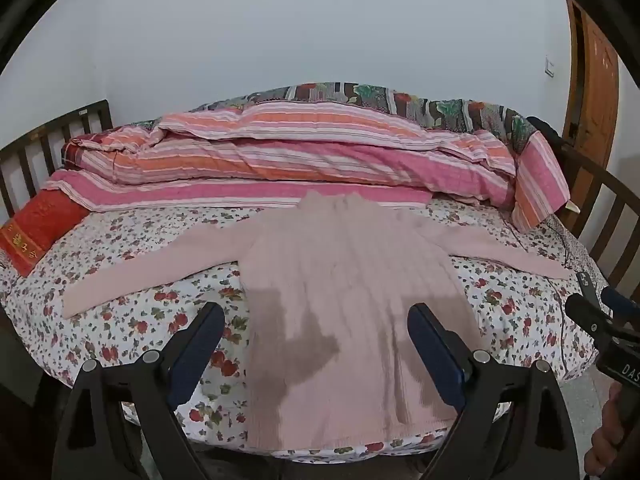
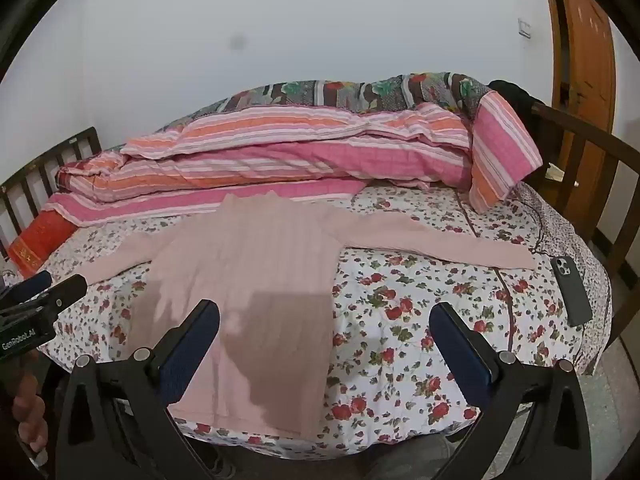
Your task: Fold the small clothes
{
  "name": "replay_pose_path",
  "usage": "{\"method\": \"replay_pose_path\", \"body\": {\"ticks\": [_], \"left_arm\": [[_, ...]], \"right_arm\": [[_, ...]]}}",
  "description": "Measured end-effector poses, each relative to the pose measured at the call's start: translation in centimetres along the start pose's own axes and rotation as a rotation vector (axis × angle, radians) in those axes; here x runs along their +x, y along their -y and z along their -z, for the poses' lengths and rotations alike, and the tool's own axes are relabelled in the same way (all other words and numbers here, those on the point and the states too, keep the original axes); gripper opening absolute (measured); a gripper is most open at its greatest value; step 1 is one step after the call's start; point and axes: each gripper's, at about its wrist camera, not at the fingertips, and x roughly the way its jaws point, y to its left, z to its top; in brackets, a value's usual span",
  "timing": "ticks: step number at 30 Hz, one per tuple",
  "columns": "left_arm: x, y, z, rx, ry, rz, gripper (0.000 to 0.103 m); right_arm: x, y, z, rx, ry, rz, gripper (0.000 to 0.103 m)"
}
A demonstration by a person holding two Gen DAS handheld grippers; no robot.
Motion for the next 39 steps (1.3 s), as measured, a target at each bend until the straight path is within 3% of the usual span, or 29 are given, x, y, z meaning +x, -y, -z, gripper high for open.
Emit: {"method": "replay_pose_path", "body": {"ticks": [9, 14, 39], "left_arm": [[-0.7, 0.0, -2.5, -0.021, 0.014, -0.006, 0.093], [-2.1, -0.1, -1.0, -0.021, 0.062, -0.009, 0.093], [-2.5, 0.4, -0.7, -0.020, 0.075, -0.005, 0.093]], "right_arm": [[-0.8, -0.8, -0.7, -0.006, 0.005, 0.002, 0.103], [-1.4, -1.4, -0.5, -0.011, 0.020, 0.003, 0.103], [-2.1, 0.0, 0.2, 0.011, 0.032, -0.002, 0.103]]}}
